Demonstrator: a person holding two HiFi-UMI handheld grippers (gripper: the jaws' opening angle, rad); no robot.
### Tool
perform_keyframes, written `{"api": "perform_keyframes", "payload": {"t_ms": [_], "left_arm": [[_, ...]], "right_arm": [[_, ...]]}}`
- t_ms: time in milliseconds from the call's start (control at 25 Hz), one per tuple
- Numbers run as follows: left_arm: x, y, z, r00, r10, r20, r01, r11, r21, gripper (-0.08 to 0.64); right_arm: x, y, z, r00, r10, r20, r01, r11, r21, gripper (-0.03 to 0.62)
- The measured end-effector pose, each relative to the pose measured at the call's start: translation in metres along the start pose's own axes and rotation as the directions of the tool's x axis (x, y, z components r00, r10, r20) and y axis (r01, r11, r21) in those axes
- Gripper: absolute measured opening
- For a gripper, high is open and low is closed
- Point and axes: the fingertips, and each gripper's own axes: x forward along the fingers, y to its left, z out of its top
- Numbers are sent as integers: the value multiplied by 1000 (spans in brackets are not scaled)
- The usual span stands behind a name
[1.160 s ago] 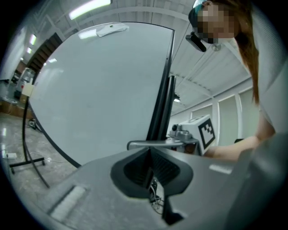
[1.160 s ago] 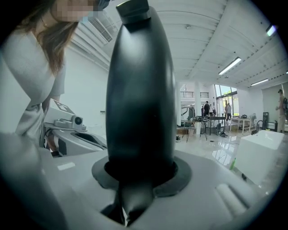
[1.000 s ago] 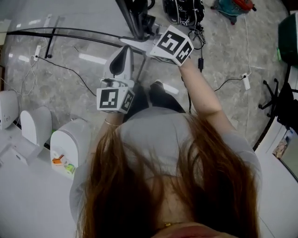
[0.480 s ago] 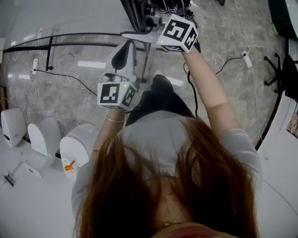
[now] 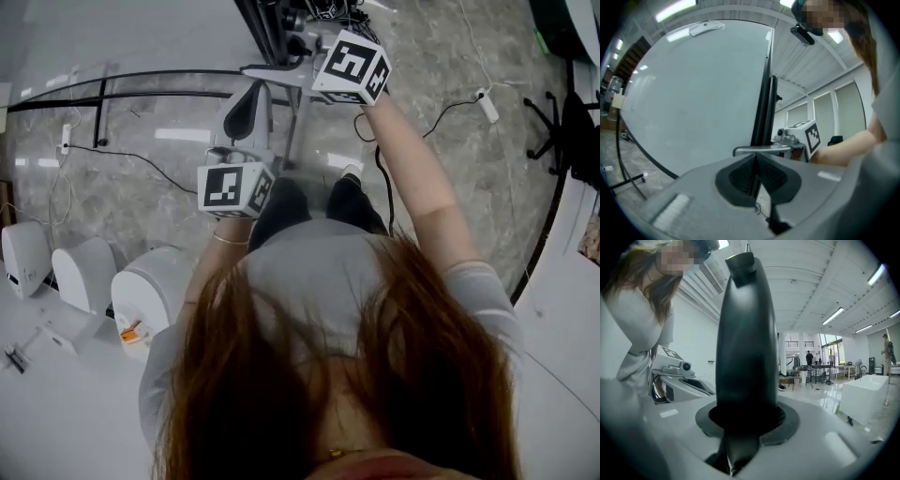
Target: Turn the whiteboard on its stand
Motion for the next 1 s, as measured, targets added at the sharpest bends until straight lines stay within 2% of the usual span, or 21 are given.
{"api": "perform_keyframes", "payload": {"t_ms": [240,680,1000], "left_arm": [[-5,-39,-7,1000,-6,19,7,999,-32,0],[-3,-81,-15,992,-125,-9,125,992,-32,0],[5,-113,-19,993,-114,-4,114,992,-45,0]], "right_arm": [[-34,21,-6,1000,-5,-5,5,1000,2,132],[-74,37,-14,1000,-24,-16,24,1000,0,126],[-106,43,-19,1000,-17,-14,17,1000,-9,126]]}}
